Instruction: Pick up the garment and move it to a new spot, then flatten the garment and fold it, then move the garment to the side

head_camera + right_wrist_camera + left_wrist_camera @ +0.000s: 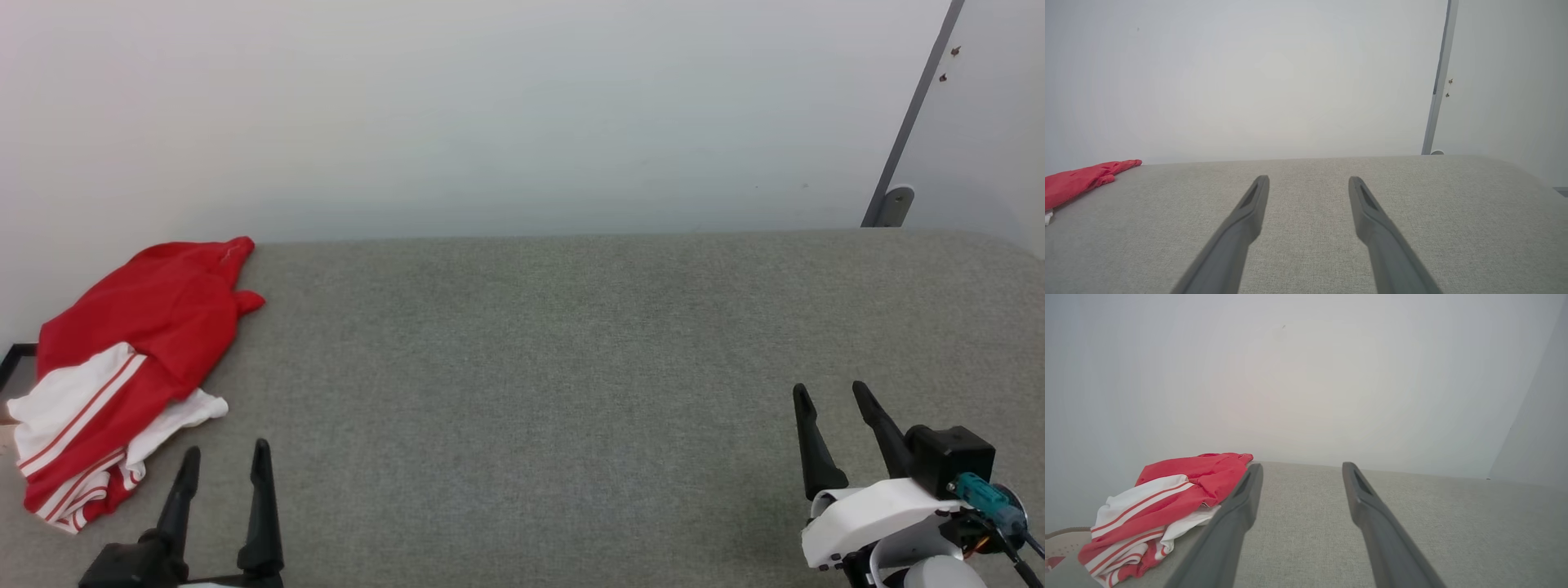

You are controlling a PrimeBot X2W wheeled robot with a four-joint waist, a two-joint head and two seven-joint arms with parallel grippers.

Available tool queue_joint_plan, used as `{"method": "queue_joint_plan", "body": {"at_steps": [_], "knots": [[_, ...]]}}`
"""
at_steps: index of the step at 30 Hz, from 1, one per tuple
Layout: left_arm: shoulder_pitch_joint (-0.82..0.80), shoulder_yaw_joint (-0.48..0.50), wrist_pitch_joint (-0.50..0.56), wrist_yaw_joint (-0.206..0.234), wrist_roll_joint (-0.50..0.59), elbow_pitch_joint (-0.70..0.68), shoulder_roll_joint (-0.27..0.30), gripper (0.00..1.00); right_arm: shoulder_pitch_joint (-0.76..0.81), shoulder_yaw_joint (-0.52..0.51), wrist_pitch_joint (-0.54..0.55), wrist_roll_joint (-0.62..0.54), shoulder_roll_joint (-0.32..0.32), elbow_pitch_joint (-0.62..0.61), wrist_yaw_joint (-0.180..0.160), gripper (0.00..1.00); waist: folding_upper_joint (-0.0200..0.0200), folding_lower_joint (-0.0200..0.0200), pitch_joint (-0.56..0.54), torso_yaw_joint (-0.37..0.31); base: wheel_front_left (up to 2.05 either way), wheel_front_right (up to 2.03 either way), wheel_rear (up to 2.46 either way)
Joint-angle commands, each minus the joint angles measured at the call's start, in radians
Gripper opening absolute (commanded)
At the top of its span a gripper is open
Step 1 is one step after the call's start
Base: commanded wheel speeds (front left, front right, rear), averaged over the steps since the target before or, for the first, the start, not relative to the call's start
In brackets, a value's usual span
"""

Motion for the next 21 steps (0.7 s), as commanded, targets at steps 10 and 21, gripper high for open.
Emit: {"method": "queue_joint_plan", "body": {"at_steps": [10, 21], "knots": [[0.014, 0.022, -0.017, -0.023, 0.071, -0.008, -0.014, 1.00, 0.007, -0.015, -0.013, -0.072, 0.003, -0.016, -0.001, 1.00, 0.0000, 0.0000, -0.002, 0.004, 0.00, 0.00, 0.00], [0.017, 0.034, -0.017, -0.041, 0.072, 0.003, -0.026, 1.00, 0.021, -0.037, -0.006, -0.090, 0.006, -0.029, -0.001, 1.00, 0.0000, 0.0000, 0.000, 0.005, 0.00, 0.00, 0.00]]}}
